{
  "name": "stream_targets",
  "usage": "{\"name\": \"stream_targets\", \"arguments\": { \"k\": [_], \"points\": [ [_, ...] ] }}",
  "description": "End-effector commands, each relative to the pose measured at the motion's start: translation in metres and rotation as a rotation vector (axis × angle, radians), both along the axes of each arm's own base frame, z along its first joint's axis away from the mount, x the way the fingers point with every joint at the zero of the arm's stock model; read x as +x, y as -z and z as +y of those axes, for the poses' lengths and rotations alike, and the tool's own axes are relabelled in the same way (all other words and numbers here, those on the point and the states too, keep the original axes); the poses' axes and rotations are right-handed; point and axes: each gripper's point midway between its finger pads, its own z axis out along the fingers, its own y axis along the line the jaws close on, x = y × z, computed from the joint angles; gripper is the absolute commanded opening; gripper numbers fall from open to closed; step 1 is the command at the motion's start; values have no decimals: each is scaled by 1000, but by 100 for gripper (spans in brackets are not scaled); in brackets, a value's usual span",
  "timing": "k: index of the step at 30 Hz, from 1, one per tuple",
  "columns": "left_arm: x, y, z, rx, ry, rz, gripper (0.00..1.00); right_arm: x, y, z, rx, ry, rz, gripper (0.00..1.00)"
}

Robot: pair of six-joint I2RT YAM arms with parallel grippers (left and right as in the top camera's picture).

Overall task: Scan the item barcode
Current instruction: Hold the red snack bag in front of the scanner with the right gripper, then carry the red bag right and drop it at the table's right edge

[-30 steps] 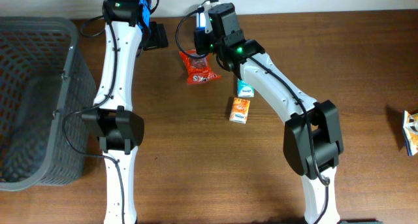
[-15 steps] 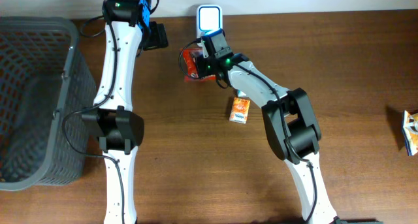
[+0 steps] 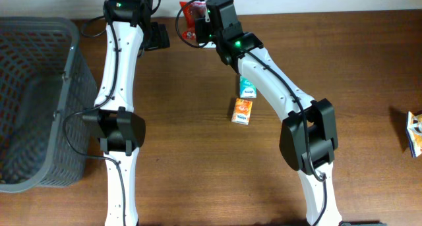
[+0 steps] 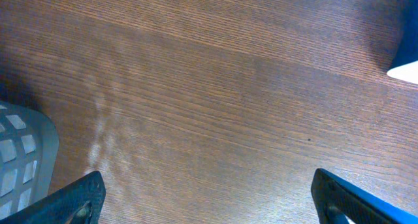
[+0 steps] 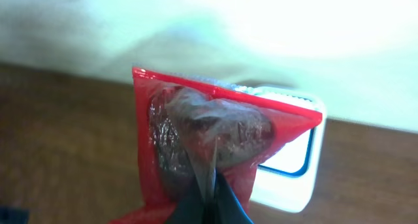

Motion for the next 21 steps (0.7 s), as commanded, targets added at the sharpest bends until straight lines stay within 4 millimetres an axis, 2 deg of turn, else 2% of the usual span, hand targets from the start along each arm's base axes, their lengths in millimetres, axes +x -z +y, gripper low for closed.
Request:
{"name": "stream_targets", "arguments": {
  "k": [1,4,9,11,13,14,15,16,17,20,21],
  "points": [
    [0,0,2,-10,-13,-1,99,16,-30,-31,5,96,-78,4],
    [0,0,2,-10,-13,-1,99,30,-11,-49,17,140,-60,4],
    [0,0,2,-10,-13,-1,99,37,-17,-54,39,167,-91,4],
    [0,0,2,-10,-13,-1,99,40,-30,-81,9,261,-116,4],
    [0,0,2,-10,-13,-1,99,40,-55,-114,0,335,-143,4],
    [0,0,2,-10,-13,-1,99,38,-70,-141,-10,391,-154,4],
    [0,0,2,-10,-13,-1,99,35,-84,-177,-27,461,-155,4],
    [0,0,2,-10,-13,-1,99,32,-87,-201,-42,505,-144,4],
    [0,0,2,-10,-13,-1,99,27,-87,-235,-69,561,-112,4],
    [0,0,2,-10,-13,-1,99,5,-49,-334,-149,707,68,4],
    [0,0,2,-10,-13,-1,99,-9,-35,-374,-171,768,141,4]
  ]
}}
